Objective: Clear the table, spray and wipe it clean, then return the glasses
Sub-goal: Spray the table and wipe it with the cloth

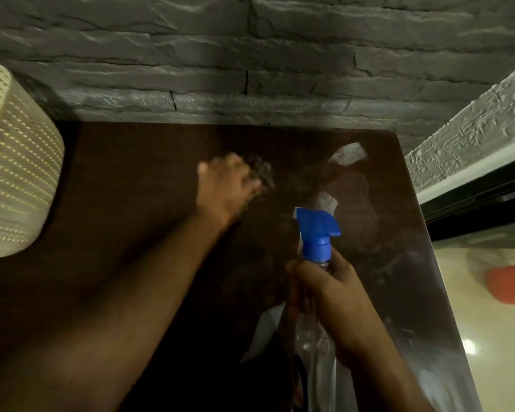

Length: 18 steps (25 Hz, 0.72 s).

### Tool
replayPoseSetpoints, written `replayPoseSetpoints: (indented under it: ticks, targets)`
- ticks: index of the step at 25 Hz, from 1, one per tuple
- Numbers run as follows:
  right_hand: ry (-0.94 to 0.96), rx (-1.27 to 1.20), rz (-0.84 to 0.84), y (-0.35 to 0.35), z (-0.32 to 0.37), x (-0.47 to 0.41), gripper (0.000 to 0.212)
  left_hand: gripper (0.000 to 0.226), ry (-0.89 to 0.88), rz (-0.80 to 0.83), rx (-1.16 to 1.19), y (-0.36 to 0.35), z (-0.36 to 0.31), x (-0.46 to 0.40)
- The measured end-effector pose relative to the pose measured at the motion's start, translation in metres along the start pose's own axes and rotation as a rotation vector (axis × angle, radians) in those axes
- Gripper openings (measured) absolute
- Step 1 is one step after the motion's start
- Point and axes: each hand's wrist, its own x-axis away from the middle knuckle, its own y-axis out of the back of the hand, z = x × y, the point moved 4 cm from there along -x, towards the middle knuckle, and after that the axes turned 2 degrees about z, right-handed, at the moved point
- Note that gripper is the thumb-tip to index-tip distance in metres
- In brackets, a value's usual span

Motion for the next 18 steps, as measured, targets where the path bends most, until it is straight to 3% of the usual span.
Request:
replayPoseSetpoints:
  ticks: [2, 4, 5, 8, 10, 11, 13, 15, 16, 18]
  targets:
    - [-0.010, -0.029, 0.036, -0.001, -0.002, 0.005, 0.021, 0.023, -0.315, 0.069, 0.054, -0.024, -0.022, 0.096]
    - [-0.035, -0.038, 0.039, 0.002, -0.007, 0.005, 0.021, 0.027, -0.369, 0.030, 0.023, -0.014, 0.006, 0.123]
    - [-0.047, -0.031, 0.040, 0.005, -0.010, 0.005, 0.020, 0.032, -0.285, -0.035, -0.035, -0.006, 0.031, 0.104]
    - [-0.051, 0.010, 0.059, 0.005, -0.015, 0.008, 0.022, 0.037, 0.192, -0.191, -0.056, 0.024, 0.083, 0.006]
    - [-0.046, 0.019, 0.041, 0.006, -0.016, 0.009, 0.022, 0.039, 0.280, -0.126, -0.059, 0.020, 0.058, -0.028]
    - [-0.049, 0.021, 0.035, 0.006, -0.016, 0.011, 0.021, 0.036, 0.222, -0.076, -0.047, 0.012, 0.031, -0.015]
    - [-0.049, 0.013, 0.048, 0.002, -0.011, 0.014, 0.020, 0.027, -0.098, 0.024, 0.002, -0.009, -0.016, 0.068]
    - [-0.042, 0.014, 0.045, 0.002, -0.010, 0.009, 0.017, 0.025, -0.306, 0.026, 0.043, -0.018, -0.014, 0.145]
    - [-0.045, 0.007, 0.042, 0.002, -0.010, 0.005, 0.016, 0.030, -0.320, -0.003, 0.028, -0.014, 0.007, 0.151]
    - [-0.046, 0.016, 0.058, 0.001, -0.011, -0.001, 0.017, 0.039, -0.164, -0.111, -0.091, 0.001, 0.055, 0.101]
